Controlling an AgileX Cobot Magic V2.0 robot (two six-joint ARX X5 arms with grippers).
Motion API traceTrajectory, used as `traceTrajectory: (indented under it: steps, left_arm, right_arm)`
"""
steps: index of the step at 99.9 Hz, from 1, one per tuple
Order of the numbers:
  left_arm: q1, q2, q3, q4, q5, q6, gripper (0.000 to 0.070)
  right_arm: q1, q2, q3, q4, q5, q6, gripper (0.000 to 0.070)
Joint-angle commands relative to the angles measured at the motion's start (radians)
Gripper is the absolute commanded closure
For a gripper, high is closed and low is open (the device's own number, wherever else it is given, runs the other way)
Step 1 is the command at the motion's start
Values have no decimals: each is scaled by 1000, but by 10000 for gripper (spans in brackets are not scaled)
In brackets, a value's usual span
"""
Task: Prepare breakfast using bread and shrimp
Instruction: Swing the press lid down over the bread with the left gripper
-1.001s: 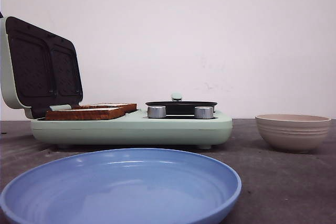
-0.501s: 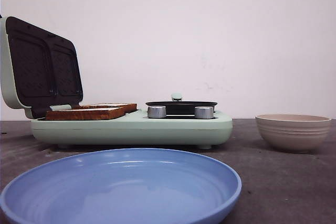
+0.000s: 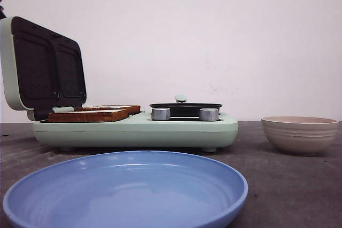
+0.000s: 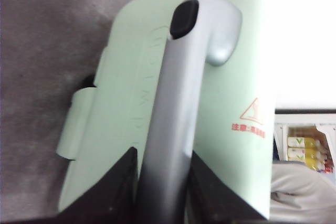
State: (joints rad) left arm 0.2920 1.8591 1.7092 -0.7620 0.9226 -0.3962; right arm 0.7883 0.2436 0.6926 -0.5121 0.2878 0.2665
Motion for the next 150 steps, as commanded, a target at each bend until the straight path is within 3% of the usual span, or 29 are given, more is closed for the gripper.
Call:
traceTrajectory:
  steps: [1, 51, 85, 113, 132, 150]
  left_arm:
    - [-42, 21, 18, 0, 14, 2, 700]
    - [-183, 21, 18, 2, 19, 3, 700]
    - [-280, 21, 18, 31, -23, 3, 700]
    - [-375, 21, 18, 30, -203, 61, 700]
    - [-447, 21, 18, 37, -403, 151, 700]
    - [-507, 23, 18, 69, -557, 182, 700]
  right_arm:
    - [8, 2, 5, 8, 1, 7, 696]
    - [8, 2, 5, 9, 1, 8, 696]
    - [8, 2, 5, 9, 1, 8, 696]
    - [8, 2, 5, 9, 1, 7, 696]
    - [8, 2, 5, 8, 1, 8, 696]
    - [8, 2, 5, 8, 1, 7, 696]
